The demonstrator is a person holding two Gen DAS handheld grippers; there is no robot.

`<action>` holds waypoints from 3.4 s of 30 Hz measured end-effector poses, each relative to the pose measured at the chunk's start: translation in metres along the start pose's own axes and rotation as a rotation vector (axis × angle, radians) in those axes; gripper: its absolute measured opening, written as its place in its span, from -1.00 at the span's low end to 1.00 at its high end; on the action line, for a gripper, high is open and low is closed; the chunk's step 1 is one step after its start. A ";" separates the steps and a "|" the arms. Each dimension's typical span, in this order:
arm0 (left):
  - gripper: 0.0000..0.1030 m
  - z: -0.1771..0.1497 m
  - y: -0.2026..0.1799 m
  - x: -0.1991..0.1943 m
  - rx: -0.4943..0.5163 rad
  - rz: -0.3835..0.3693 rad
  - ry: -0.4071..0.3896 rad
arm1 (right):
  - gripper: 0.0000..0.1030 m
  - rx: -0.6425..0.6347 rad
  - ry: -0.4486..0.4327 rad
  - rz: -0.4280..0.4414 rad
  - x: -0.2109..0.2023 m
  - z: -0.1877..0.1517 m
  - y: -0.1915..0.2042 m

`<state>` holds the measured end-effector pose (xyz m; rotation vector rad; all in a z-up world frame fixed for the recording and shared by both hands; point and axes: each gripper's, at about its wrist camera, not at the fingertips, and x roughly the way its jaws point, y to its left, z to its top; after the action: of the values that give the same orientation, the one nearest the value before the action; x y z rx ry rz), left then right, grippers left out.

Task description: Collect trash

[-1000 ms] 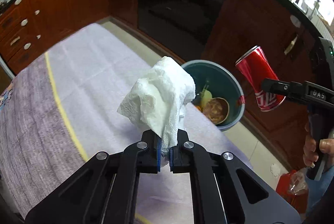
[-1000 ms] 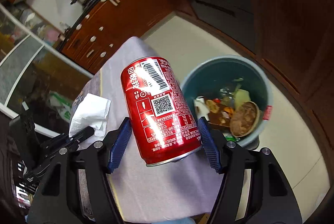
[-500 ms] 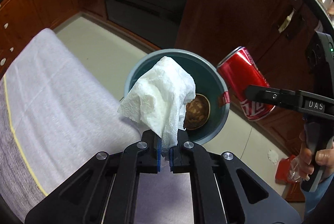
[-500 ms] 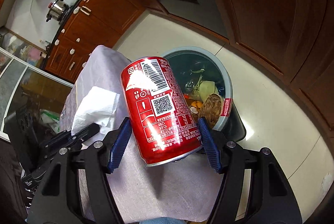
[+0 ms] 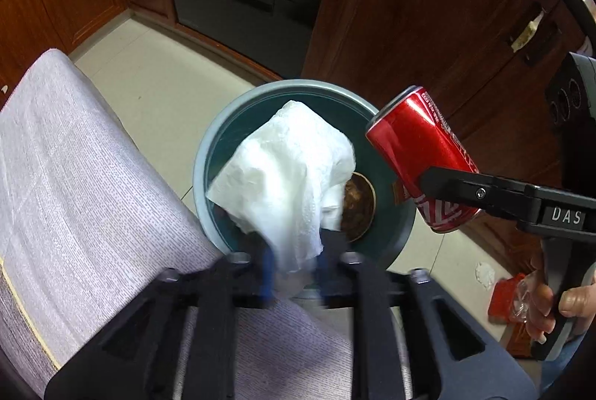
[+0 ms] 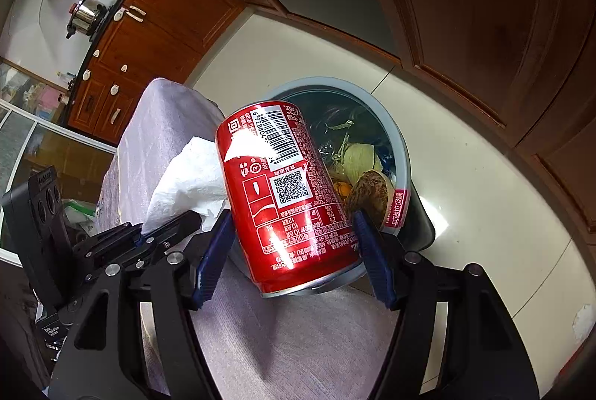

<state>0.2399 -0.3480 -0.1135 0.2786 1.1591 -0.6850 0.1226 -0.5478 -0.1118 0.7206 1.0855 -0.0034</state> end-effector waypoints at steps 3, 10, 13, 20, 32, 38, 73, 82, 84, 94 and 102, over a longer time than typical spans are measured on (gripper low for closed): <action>0.52 0.002 0.006 -0.005 -0.014 0.042 -0.029 | 0.21 0.002 0.004 0.002 0.002 0.001 0.001; 0.91 -0.001 0.014 -0.025 -0.042 0.042 -0.071 | 0.22 -0.007 0.009 -0.001 0.003 0.003 0.004; 0.92 0.000 0.011 -0.032 -0.041 0.020 -0.086 | 0.22 -0.007 0.012 -0.007 0.005 0.005 0.004; 0.92 -0.012 0.001 -0.036 0.005 0.057 -0.088 | 0.22 -0.021 0.025 -0.030 0.012 0.007 0.010; 0.92 -0.035 0.024 -0.051 -0.021 0.080 -0.128 | 0.49 -0.046 0.056 -0.020 0.037 0.011 0.037; 0.92 -0.043 0.030 -0.054 -0.035 0.094 -0.138 | 0.67 -0.051 0.068 -0.031 0.036 0.009 0.042; 0.92 -0.158 0.019 -0.209 -0.132 0.263 -0.327 | 0.87 -0.431 -0.119 -0.296 -0.086 -0.127 0.148; 0.92 -0.201 0.021 -0.221 -0.163 0.286 -0.332 | 0.87 -0.444 -0.125 -0.315 -0.093 -0.174 0.157; 0.92 -0.209 0.021 -0.222 -0.168 0.283 -0.334 | 0.87 -0.447 -0.127 -0.318 -0.092 -0.180 0.159; 0.92 -0.226 0.026 -0.213 -0.177 0.295 -0.312 | 0.87 -0.461 -0.103 -0.325 -0.078 -0.195 0.161; 0.92 -0.221 0.033 -0.206 -0.184 0.298 -0.301 | 0.87 -0.467 -0.079 -0.319 -0.064 -0.192 0.166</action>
<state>0.0493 -0.1320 -0.0185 0.1803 0.8627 -0.3404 -0.0064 -0.3375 -0.0225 0.1242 1.0638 -0.0486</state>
